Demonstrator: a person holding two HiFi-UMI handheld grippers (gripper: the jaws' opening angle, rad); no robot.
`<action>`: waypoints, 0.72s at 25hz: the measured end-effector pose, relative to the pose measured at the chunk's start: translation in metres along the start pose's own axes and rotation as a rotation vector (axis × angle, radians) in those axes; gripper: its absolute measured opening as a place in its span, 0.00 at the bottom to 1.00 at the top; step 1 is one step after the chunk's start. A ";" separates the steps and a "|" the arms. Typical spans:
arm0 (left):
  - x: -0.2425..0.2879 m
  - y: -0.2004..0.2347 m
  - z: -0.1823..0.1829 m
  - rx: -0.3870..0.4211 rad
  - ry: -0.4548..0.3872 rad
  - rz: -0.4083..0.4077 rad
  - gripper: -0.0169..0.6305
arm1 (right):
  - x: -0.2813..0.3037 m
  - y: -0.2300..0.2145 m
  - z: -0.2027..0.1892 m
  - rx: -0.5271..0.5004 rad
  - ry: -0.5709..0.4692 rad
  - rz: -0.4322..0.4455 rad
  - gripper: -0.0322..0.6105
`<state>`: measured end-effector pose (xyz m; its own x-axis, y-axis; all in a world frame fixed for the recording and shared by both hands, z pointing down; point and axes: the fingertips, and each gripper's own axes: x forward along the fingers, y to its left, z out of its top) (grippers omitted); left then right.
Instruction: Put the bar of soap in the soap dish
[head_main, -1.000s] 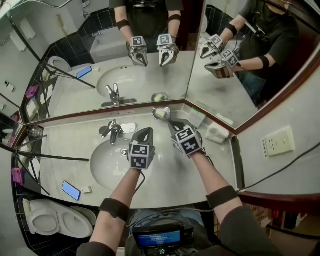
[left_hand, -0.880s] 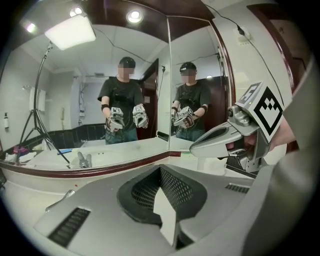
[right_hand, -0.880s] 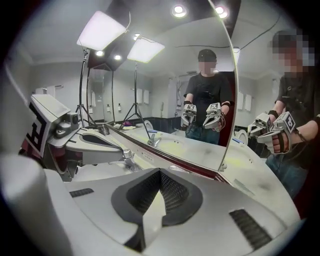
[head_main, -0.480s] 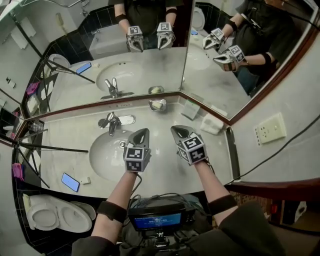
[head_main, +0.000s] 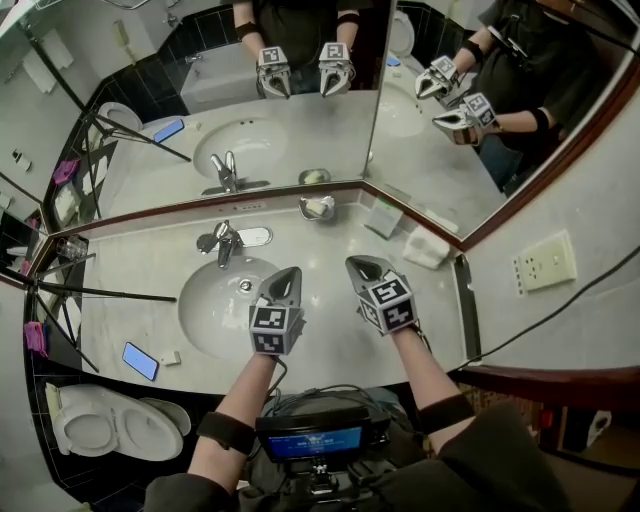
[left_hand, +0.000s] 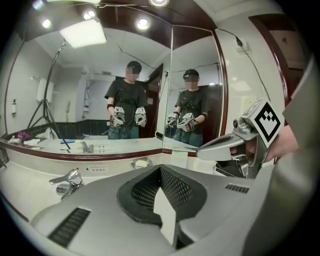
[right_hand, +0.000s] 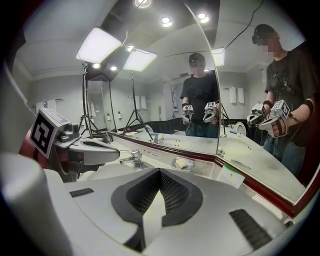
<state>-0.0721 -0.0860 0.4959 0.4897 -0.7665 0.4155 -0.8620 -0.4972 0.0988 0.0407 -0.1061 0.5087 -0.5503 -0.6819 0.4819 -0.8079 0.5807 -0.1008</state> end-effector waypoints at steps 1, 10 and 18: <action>0.001 0.000 0.000 -0.002 0.002 0.002 0.03 | 0.001 0.000 0.000 -0.004 0.003 0.000 0.08; 0.049 0.007 -0.005 0.010 0.078 -0.003 0.09 | 0.016 -0.018 -0.002 -0.010 0.041 -0.023 0.08; 0.130 0.026 -0.001 0.046 0.196 -0.068 0.40 | 0.058 -0.051 0.000 -0.022 0.084 -0.059 0.08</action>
<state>-0.0310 -0.1986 0.5535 0.5080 -0.6391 0.5774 -0.8187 -0.5667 0.0930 0.0497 -0.1751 0.5421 -0.4810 -0.6760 0.5582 -0.8332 0.5505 -0.0513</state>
